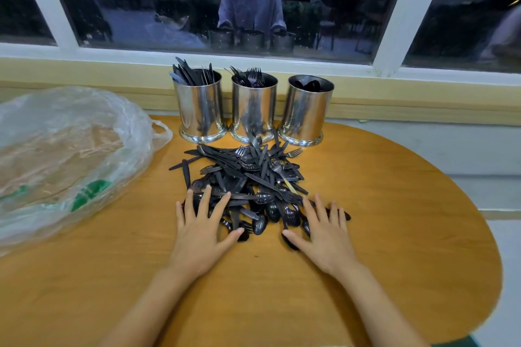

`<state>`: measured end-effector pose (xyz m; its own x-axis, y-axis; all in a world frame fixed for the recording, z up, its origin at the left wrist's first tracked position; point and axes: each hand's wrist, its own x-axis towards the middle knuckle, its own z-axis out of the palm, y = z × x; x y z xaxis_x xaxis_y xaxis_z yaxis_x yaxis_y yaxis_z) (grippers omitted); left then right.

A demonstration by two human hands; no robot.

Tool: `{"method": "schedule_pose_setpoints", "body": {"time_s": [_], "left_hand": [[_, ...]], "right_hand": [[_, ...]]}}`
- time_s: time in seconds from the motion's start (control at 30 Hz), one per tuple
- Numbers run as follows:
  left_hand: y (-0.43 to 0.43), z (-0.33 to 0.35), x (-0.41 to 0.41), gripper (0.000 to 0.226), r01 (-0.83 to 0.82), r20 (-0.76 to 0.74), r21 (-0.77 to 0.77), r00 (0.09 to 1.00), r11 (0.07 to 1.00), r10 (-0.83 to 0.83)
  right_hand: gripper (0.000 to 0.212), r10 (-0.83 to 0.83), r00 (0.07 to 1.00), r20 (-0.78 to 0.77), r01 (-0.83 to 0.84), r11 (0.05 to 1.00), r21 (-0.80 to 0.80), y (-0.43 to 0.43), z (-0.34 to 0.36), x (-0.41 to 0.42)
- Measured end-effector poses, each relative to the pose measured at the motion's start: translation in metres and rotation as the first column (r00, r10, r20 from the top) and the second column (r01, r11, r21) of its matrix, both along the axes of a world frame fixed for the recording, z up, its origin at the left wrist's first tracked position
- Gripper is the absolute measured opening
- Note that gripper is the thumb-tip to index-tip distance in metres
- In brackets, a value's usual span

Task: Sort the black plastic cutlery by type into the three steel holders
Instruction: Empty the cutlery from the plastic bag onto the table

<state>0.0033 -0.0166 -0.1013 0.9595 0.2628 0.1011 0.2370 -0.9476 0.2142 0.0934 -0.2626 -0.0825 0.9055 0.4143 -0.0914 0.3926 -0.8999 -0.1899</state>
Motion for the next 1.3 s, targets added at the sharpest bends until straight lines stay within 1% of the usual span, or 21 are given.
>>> {"method": "schedule_pose_setpoints", "body": {"time_s": [0.1,0.27,0.37,0.47,0.53,0.57,0.63,0.67,0.73,0.8,0.87,0.97,1.0,1.07,1.1,1.13,1.2,1.27,1.3], "left_hand": [[0.001,0.004,0.010,0.090,-0.002,0.008,-0.008,1.000,1.000,0.002],[0.006,0.011,0.036,0.089,-0.017,0.011,-0.046,1.000,0.999,0.017],[0.011,0.017,0.046,0.096,0.010,-0.024,-0.073,1.000,0.997,-0.012],[0.019,0.023,0.048,0.101,0.065,-0.106,-0.064,0.992,0.996,-0.071],[0.022,0.028,0.048,0.099,0.082,-0.122,-0.126,0.988,0.989,-0.097],[0.023,0.030,0.048,0.096,0.089,-0.098,-0.168,0.989,0.982,-0.106],[0.022,0.037,0.051,0.082,0.100,0.012,-0.244,0.995,0.965,-0.100],[0.020,0.039,0.053,0.070,0.104,0.090,-0.274,0.993,0.956,-0.082],[0.015,0.043,0.063,0.045,0.107,0.220,-0.326,0.975,0.939,-0.035],[0.011,0.047,0.075,0.034,0.122,0.268,-0.380,0.963,0.917,-0.017],[0.007,0.049,0.088,0.033,0.130,0.260,-0.399,0.965,0.908,-0.024],[0.004,0.047,0.103,0.035,0.104,0.200,-0.354,0.979,0.930,-0.033],[0.003,0.046,0.106,0.035,0.092,0.174,-0.341,0.984,0.935,-0.034],[0.001,0.044,0.110,0.035,0.078,0.144,-0.328,0.989,0.941,-0.031],[0.001,0.043,0.111,0.034,0.074,0.141,-0.328,0.990,0.942,-0.029],[0.001,0.043,0.112,0.034,0.073,0.144,-0.331,0.989,0.941,-0.027],[0.002,0.043,0.113,0.032,0.075,0.165,-0.335,0.986,0.939,-0.020],[0.002,0.043,0.114,0.030,0.082,0.227,-0.351,0.974,0.933,0.000],[0.001,0.044,0.115,0.028,0.092,0.279,-0.368,0.960,0.925,0.016]], "right_hand": [[0.092,0.046,0.998,0.030,-0.047,0.998,0.029,0.023,-0.003,0.014],[0.092,0.054,0.998,0.028,-0.056,0.997,0.060,0.050,-0.001,0.048],[0.093,0.065,0.997,-0.041,-0.059,0.990,0.128,0.051,0.006,0.063],[0.091,0.075,0.988,-0.137,-0.039,0.969,0.245,0.039,0.016,0.072],[0.081,0.077,0.978,-0.195,-0.003,0.936,0.352,0.030,0.026,0.077],[0.070,0.068,0.977,-0.204,0.022,0.913,0.407,0.027,0.031,0.080],[0.046,0.013,0.988,-0.153,0.066,0.863,0.501,0.027,0.038,0.087],[0.037,-0.021,0.993,-0.120,0.082,0.843,0.531,0.030,0.039,0.092],[0.030,-0.053,0.997,-0.064,0.079,0.845,0.528,0.042,0.042,0.102],[0.032,-0.043,0.998,-0.043,0.059,0.870,0.489,0.058,0.043,0.111],[0.034,-0.036,0.999,-0.031,0.046,0.887,0.460,0.073,0.041,0.122],[0.036,-0.061,0.997,-0.042,0.072,0.918,0.390,0.089,0.033,0.137],[0.032,-0.067,0.997,-0.045,0.079,0.926,0.368,0.092,0.031,0.141],[0.014,-0.079,0.997,-0.012,0.079,0.929,0.363,0.096,0.030,0.146],[0.006,-0.086,0.996,0.007,0.077,0.915,0.396,0.097,0.032,0.146],[0.007,-0.095,0.995,0.034,0.069,0.887,0.456,0.097,0.034,0.147],[0.011,-0.121,0.990,0.072,0.053,0.798,0.600,0.094,0.039,0.146],[0.004,-0.131,0.988,0.077,0.041,0.714,0.699,0.092,0.047,0.141],[0.009,-0.123,0.987,0.101,0.016,0.709,0.705,0.091,0.050,0.138]]}}
